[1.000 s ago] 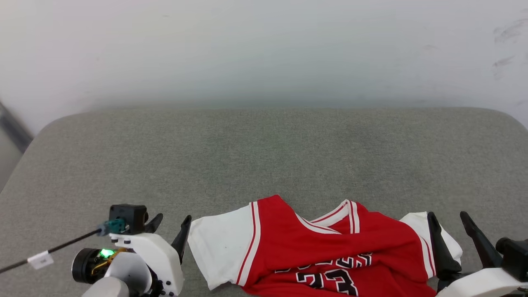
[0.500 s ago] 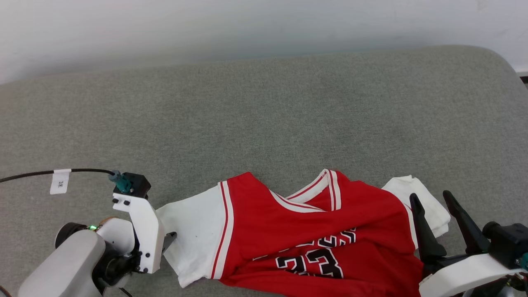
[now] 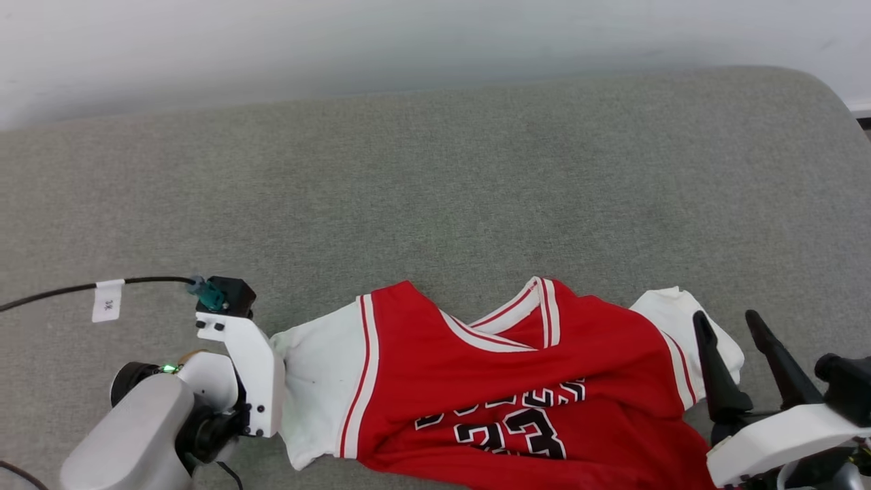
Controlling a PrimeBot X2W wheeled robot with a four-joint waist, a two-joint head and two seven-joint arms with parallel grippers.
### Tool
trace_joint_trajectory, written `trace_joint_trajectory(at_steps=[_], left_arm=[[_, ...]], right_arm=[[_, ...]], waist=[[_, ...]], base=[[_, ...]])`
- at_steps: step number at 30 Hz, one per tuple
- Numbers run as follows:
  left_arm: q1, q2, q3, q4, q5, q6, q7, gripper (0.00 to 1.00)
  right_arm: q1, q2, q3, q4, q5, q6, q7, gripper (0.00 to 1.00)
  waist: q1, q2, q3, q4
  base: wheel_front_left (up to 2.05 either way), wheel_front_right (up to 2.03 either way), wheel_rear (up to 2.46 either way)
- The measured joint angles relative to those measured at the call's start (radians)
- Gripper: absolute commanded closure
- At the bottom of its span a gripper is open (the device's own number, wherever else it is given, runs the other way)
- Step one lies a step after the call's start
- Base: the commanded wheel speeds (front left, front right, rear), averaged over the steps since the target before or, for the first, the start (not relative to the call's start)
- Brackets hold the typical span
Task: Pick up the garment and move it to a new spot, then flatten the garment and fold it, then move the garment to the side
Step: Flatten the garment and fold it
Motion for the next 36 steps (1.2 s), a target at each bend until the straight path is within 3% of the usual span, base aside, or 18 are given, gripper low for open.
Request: trace_joint_trajectory(at_steps=[6,11,19,26,34,35,36], left_arm=[[0.021,0.000,0.026,-0.050,0.030,0.035,-0.117,1.00],[0.045,0.024,0.044,-0.149,0.047,0.067,-0.160,1.00],[0.045,0.044,0.056,-0.326,0.081,0.107,-0.191,1.00],[0.004,0.037,0.052,-0.409,0.108,0.120,-0.197,1.00],[-0.026,0.018,0.042,-0.410,0.114,0.109,-0.207,1.00],[-0.026,0.018,0.042,-0.406,0.113,0.106,-0.208,1.00],[-0.026,0.018,0.043,-0.403,0.111,0.105,-0.211,1.00]], right_arm=[[0.000,-0.002,-0.101,0.043,0.057,0.000,0.125,0.00],[-0.046,-0.063,-0.183,0.152,0.113,0.000,0.329,0.00],[-0.213,-0.142,-0.184,0.291,0.130,0.000,0.658,0.00],[-0.390,-0.202,-0.129,0.432,0.109,0.000,0.736,0.00],[-0.519,-0.244,-0.053,0.614,0.083,0.000,0.769,0.00],[-0.524,-0.245,-0.048,0.623,0.084,0.000,0.772,0.29],[-0.528,-0.246,-0.044,0.633,0.090,0.000,0.777,0.84]], waist=[[0.0000,0.0000,-0.037,0.027],[0.0000,0.0000,-0.057,0.052],[0.0001,0.0000,-0.027,0.095],[0.0000,0.0000,0.043,0.135],[0.0000,0.0000,0.110,0.173],[0.0000,0.0000,0.109,0.173],[0.0000,0.0000,0.107,0.172]], base=[[0.00,0.00,0.00],[0.00,0.00,0.00],[0.00,0.00,0.00],[0.00,0.00,0.00],[0.00,0.00,0.00],[0.00,0.00,0.00],[0.00,0.00,0.00]])
